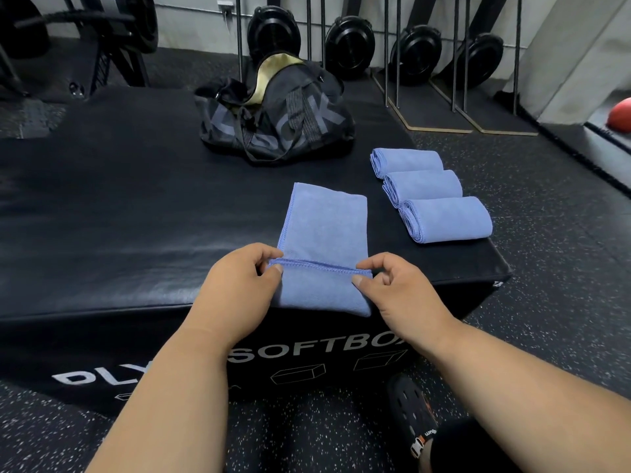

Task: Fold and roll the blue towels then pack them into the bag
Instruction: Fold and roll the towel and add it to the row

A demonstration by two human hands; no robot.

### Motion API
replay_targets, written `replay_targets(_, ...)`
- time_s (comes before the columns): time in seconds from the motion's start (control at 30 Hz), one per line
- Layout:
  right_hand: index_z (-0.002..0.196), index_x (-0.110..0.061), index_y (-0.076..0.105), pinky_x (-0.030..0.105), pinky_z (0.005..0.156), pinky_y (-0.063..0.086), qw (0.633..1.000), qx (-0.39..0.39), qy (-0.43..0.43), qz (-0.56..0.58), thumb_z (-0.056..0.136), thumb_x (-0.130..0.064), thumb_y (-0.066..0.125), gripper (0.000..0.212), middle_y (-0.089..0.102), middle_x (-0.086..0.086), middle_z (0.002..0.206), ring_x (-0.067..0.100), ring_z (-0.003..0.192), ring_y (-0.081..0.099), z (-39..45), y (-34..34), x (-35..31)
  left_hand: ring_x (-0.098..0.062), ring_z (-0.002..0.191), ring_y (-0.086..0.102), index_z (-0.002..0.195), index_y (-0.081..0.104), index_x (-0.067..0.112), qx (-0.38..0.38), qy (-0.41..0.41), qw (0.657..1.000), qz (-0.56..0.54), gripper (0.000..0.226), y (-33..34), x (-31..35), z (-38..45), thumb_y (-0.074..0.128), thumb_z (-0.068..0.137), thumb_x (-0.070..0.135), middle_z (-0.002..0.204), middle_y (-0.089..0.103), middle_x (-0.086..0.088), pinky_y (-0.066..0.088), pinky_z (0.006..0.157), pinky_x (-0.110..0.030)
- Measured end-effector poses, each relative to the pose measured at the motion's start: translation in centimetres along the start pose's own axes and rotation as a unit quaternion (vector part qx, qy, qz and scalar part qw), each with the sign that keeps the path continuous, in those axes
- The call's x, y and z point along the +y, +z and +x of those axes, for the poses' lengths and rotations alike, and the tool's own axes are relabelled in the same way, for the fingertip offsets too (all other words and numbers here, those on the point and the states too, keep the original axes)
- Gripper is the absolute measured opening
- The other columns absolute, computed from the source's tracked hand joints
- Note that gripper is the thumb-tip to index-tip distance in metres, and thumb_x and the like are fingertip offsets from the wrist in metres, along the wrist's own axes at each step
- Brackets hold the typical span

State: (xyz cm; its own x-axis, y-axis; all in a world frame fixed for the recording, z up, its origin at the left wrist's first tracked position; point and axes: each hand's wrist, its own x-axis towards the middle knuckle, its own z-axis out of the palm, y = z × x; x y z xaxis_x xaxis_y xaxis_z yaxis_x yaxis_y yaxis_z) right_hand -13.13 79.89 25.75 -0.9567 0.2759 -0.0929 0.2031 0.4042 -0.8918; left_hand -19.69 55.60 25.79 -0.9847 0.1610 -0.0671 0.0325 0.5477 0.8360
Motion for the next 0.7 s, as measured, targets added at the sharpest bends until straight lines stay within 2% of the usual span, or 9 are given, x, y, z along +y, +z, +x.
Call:
replay_targets(0.07,0.105,-0.024,0.070,0.013,0.054,0.036,1.000,0.003,-0.002,0.000,0.098,-0.025,0.073,0.008,0.044,-0.013,0.053,0.003,0.050,0.041,0.0,0.0,0.1,0.000,0.085,0.063,0.109,0.072,0.037,-0.001,-0.007,1.000,-0.006,0.018,0.0,0.1,-0.1,0.058,0.101,0.029,0.093,0.072,0.014,0.047,0.072,-0.023)
replay_targets(0.17,0.103,-0.023,0.072,0.014,0.054,0.035,1.000,0.008,-0.006,-0.006,0.099,-0.026,0.072,0.005,0.043,-0.014,0.051,0.003,0.050,0.040,0.0,-0.1,0.1,-0.006,0.086,0.065,0.101,0.073,0.038,0.000,-0.021,0.999,-0.026,0.017,-0.3,0.2,0.0,0.059,0.100,0.028,0.092,0.073,0.012,0.052,0.073,-0.026)
replay_targets(0.23,0.102,-0.023,0.073,0.014,0.053,0.035,1.000,0.004,-0.005,-0.011,0.099,-0.027,0.072,0.005,0.043,-0.014,0.051,0.003,0.049,0.039,0.0,0.0,0.2,-0.008,0.083,0.065,0.103,0.073,0.038,-0.004,-0.024,0.999,-0.024,0.016,-0.4,0.1,0.1,0.059,0.100,0.029,0.090,0.072,0.010,0.051,0.071,-0.027)
replay_targets(0.33,0.104,-0.025,0.071,0.017,0.047,0.038,1.000,0.004,0.005,-0.017,0.100,-0.028,0.071,0.005,0.043,-0.012,0.052,0.006,0.047,0.039,-0.1,0.2,0.4,-0.004,0.077,0.061,0.112,0.068,0.040,-0.003,-0.007,1.000,0.014,0.018,-0.1,0.2,0.0,0.061,0.100,0.030,0.086,0.067,0.011,0.045,0.066,-0.025)
replay_targets(0.4,0.105,-0.026,0.069,0.020,0.042,0.038,1.000,0.002,0.010,-0.017,0.100,-0.028,0.071,0.006,0.042,-0.012,0.052,0.008,0.047,0.038,-0.2,0.3,0.5,-0.001,0.081,0.060,0.114,0.064,0.044,0.024,0.016,0.999,0.039,0.022,0.2,0.4,-0.2,0.065,0.097,0.029,0.092,0.063,0.015,0.046,0.069,-0.025)
replay_targets(0.47,0.108,-0.027,0.067,0.020,0.042,0.038,1.000,0.001,0.012,-0.015,0.100,-0.028,0.070,0.008,0.041,-0.011,0.052,0.008,0.047,0.038,-0.2,0.3,0.4,-0.001,0.092,0.059,0.105,0.062,0.042,0.069,0.066,0.993,0.067,0.022,0.1,0.7,-0.3,0.069,0.093,0.025,0.100,0.058,0.018,0.046,0.074,-0.024)
replay_targets(0.53,0.110,-0.028,0.065,0.019,0.043,0.039,1.000,0.001,0.012,-0.015,0.101,-0.027,0.070,0.010,0.041,-0.010,0.052,0.008,0.046,0.038,-0.2,0.4,0.4,-0.002,0.098,0.058,0.094,0.066,0.038,0.084,0.123,0.986,0.076,0.021,-0.1,0.9,-0.4,0.070,0.093,0.018,0.101,0.059,0.018,0.045,0.078,-0.021)
replay_targets(0.6,0.110,-0.028,0.065,0.019,0.044,0.040,1.000,0.002,0.011,-0.017,0.101,-0.027,0.070,0.010,0.041,-0.011,0.052,0.008,0.046,0.039,-0.1,0.4,0.4,-0.002,0.104,0.058,0.092,0.075,0.039,0.046,0.153,0.984,0.083,0.024,-0.2,0.7,-0.4,0.069,0.095,0.016,0.101,0.063,0.021,0.048,0.086,-0.021)
replay_targets(0.7,0.109,-0.029,0.064,0.018,0.049,0.042,1.000,0.003,0.002,-0.019,0.100,-0.027,0.070,0.011,0.042,-0.012,0.051,0.007,0.047,0.041,-0.2,0.5,0.6,-0.002,0.116,0.053,0.100,0.077,0.047,-0.051,0.140,0.985,0.088,0.020,-0.2,-0.2,-0.5,0.071,0.095,0.029,0.109,0.062,0.032,0.048,0.102,-0.029)
